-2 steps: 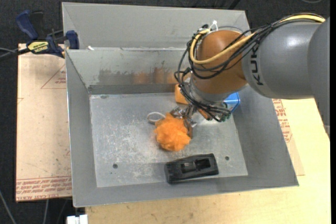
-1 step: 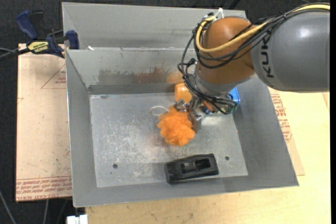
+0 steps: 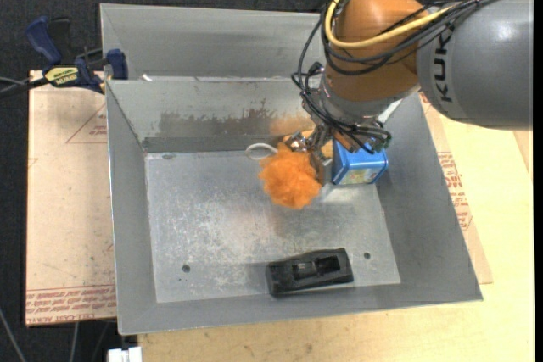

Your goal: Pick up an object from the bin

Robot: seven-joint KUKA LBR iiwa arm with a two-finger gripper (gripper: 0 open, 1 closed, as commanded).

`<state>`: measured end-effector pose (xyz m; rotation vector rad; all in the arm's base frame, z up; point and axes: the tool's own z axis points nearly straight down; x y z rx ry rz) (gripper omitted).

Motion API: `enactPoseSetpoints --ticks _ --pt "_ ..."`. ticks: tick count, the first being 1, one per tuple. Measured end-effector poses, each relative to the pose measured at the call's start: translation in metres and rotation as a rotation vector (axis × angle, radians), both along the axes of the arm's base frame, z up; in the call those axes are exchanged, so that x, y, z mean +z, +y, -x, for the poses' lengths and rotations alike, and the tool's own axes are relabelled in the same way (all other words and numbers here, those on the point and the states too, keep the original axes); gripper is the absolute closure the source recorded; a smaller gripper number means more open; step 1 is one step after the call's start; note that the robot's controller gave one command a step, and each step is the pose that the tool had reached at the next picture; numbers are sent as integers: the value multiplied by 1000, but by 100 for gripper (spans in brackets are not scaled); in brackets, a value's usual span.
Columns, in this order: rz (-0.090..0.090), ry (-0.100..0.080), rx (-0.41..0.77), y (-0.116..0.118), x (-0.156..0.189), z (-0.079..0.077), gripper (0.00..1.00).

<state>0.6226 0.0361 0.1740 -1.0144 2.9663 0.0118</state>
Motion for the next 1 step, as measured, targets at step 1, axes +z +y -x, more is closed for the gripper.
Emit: enactPoseSetpoints --ticks 1 --pt "0 11 24 3 52 10 100"
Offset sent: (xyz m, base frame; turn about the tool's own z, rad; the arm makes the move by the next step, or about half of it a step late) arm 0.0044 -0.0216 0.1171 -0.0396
